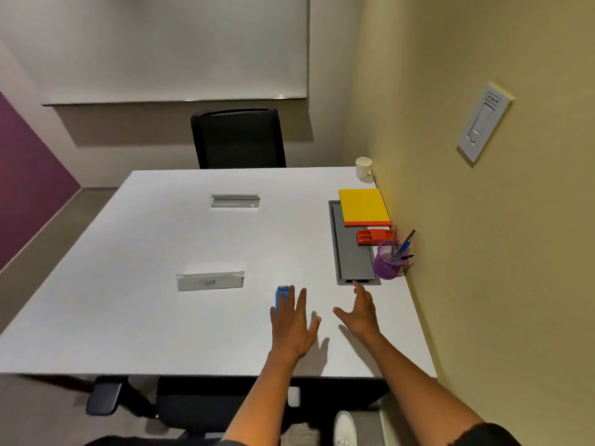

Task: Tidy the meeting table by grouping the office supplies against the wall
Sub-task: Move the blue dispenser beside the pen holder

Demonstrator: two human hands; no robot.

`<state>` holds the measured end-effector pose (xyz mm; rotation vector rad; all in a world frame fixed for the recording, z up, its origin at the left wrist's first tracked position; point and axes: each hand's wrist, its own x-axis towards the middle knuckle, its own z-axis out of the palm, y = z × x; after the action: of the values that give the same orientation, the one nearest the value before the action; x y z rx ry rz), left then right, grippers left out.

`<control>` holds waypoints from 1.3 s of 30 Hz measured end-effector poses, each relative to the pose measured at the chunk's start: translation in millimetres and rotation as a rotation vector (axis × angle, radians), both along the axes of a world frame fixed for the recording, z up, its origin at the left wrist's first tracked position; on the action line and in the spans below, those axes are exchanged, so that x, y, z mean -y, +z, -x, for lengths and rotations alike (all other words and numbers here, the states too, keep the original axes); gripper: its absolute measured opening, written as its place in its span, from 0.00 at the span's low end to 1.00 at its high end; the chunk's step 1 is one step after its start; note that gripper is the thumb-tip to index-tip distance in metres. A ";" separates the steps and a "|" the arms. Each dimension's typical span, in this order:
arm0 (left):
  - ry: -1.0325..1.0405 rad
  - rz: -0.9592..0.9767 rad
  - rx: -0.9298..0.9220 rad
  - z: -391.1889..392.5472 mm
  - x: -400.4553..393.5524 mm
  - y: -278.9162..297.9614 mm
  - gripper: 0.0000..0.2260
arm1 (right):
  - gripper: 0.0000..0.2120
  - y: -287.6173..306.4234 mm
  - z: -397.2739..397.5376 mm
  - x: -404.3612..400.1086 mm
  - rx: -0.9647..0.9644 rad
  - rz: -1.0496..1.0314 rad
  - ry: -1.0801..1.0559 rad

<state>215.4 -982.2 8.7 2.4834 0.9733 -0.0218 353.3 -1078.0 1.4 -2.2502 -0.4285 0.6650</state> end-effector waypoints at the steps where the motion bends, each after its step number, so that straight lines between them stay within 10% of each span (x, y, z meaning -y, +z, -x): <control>1: 0.014 -0.005 -0.009 11.9 -2.1 1.3 0.31 | 0.41 2.4 9.5 -3.9 0.003 -0.003 0.025; 20: 0.298 0.038 -0.174 85.7 -63.4 -35.3 0.31 | 0.38 -32.0 52.3 -95.6 0.164 0.125 0.554; 39: 0.398 0.095 -0.268 85.6 -94.7 -70.5 0.30 | 0.29 -82.8 55.0 -155.6 -0.008 0.248 0.082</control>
<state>129.8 -887.5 -61.8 2.1955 1.5257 -0.2709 298.4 -922.4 -81.4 -2.4719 -0.4574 0.8074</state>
